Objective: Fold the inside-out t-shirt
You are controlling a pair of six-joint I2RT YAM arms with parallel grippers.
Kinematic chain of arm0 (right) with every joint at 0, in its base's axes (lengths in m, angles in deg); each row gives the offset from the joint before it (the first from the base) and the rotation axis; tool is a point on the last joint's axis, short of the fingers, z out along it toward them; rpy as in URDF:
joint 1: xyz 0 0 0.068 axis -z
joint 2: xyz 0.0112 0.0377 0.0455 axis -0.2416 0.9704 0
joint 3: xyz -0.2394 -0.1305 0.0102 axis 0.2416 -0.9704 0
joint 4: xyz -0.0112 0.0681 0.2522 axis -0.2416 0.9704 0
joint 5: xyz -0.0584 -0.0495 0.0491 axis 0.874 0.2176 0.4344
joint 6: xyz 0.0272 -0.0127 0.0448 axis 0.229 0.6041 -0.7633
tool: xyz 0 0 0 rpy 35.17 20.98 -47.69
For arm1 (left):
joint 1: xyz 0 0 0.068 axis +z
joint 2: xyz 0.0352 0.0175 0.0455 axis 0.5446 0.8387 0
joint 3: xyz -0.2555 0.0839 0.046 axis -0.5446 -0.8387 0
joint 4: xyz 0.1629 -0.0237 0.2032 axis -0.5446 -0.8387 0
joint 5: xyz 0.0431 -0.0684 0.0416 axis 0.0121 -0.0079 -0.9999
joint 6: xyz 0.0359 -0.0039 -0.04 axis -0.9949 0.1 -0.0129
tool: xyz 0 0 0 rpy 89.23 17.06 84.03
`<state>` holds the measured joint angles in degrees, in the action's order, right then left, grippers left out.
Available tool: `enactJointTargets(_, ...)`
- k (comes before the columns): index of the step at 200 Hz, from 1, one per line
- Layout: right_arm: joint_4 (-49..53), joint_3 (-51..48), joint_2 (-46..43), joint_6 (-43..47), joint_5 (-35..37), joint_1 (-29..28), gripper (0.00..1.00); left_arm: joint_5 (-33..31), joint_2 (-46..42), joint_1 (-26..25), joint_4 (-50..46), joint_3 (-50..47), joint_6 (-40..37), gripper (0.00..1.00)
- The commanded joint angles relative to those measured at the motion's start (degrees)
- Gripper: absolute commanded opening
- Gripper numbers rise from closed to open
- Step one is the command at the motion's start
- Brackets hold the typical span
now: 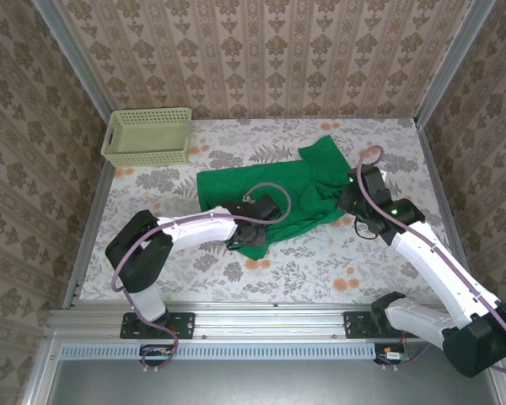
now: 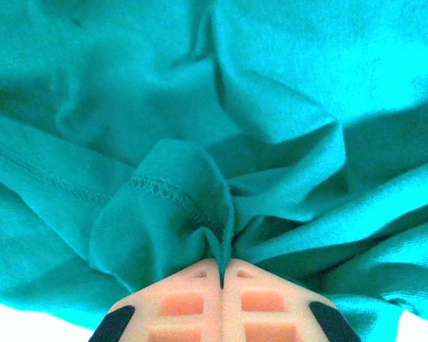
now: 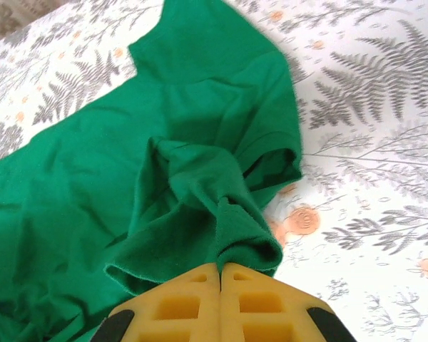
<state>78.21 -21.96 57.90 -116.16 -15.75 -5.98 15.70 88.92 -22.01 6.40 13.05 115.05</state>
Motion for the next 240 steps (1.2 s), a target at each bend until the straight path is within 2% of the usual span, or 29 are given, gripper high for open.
enactJointTargets(1, 4.1, 3.6, -2.1, 2.0, 2.4, 3.3, 0.0, -4.3, -6.9, 2.6, -2.5, 1.6, -6.2, 0.0)
enactJointTargets(30, 7.8, 9.5, -3.5, 3.5, 4.3, 7.0, 0.0, -6.3, -15.5, 9.1, -6.8, 8.7, -12.7, 0.0)
enactJointTargets(55, 12.2, 15.1, -5.2, 4.5, 8.1, 7.4, 0.0, -6.2, -25.1, 9.8, -1.9, 8.5, -20.0, 0.0)
enactJointTargets(73, 13.8, 17.8, -5.6, 5.2, 8.2, 7.3, 0.0, -6.7, -29.3, 11.2, -1.7, 6.6, -20.6, 0.0)
enactJointTargets(101, 12.1, 19.5, -2.9, 6.1, 4.8, 6.9, 0.0, 2.0, -28.3, 18.3, 1.0, 3.0, -21.4, 0.0)
enactJointTargets(128, 8.3, 20.5, 1.5, 7.1, 3.8, 2.5, 0.0, 8.1, -19.3, 23.6, 2.7, 5.0, -23.2, 0.0)
enactJointTargets(161, 5.3, 23.7, 9.1, 9.7, 0.6, -2.1, 0.0, 5.5, -1.9, 27.7, -3.9, 16.2, -22.3, 0.2)
enactJointTargets(176, 5.5, 25.6, 13.3, 10.0, -1.6, -2.2, 0.0, 2.6, 5.5, 29.3, -11.4, 22.3, -19.1, 0.36)
enactJointTargets(184, 5.6, 26.6, 15.6, 10.0, -2.4, -2.3, 0.0, 0.5, 7.4, 30.4, -15.2, 24.3, -16.9, 0.4)
enactJointTargets(199, 4.8, 27.6, 18.6, 10.1, -3.7, -2.4, 0.0, -1.6, 4.2, 29.3, -15.1, 21.1, -13.0, 0.49)
enactJointTargets(223, 3.7, 28.7, 21.5, 10.1, -4.3, -2.8, 0.0, -2.1, -7.8, 21.3, -8.1, 10.5, -5.5, 0.64)
enactJointTargets(240, 3.1, 28.6, 21.8, 10.2, -4.0, -2.8, 0.0, -2.4, -9.7, 15.2, -5.9, 8.8, -2.1, 0.7)
